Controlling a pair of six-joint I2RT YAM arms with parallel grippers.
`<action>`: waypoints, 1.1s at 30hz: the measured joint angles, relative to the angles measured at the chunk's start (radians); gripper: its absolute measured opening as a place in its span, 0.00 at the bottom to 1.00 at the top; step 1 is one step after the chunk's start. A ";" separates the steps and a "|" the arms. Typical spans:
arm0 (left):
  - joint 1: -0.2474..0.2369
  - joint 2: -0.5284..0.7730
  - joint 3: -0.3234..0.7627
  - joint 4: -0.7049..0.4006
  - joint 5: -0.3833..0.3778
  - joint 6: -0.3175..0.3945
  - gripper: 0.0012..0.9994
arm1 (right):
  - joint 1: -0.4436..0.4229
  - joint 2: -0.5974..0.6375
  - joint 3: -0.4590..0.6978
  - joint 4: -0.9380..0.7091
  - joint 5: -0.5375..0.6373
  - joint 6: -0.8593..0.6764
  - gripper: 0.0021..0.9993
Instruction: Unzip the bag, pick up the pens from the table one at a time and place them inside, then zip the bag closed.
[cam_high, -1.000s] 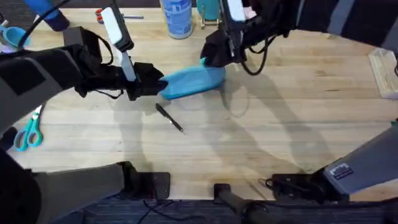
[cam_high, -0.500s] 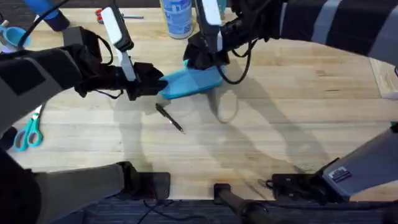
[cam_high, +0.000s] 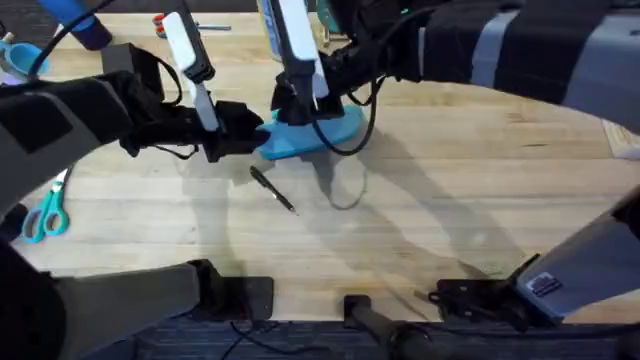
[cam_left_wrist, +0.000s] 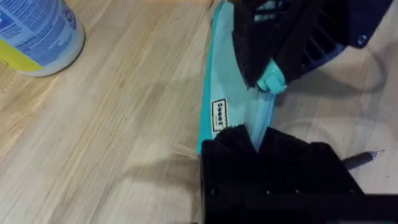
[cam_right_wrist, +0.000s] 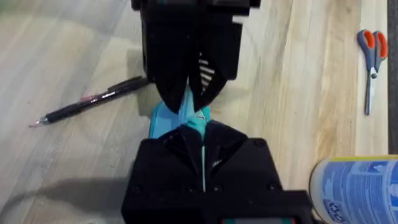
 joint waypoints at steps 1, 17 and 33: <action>0.000 0.000 0.000 0.000 0.000 0.000 0.04 | 0.006 0.000 0.000 0.002 0.004 0.006 0.03; 0.003 0.000 0.000 -0.003 0.000 0.000 0.04 | 0.053 0.000 0.000 0.025 0.050 0.068 0.11; 0.002 0.000 0.000 0.005 0.000 0.003 0.04 | -0.031 -0.087 0.010 -0.052 0.017 0.085 1.00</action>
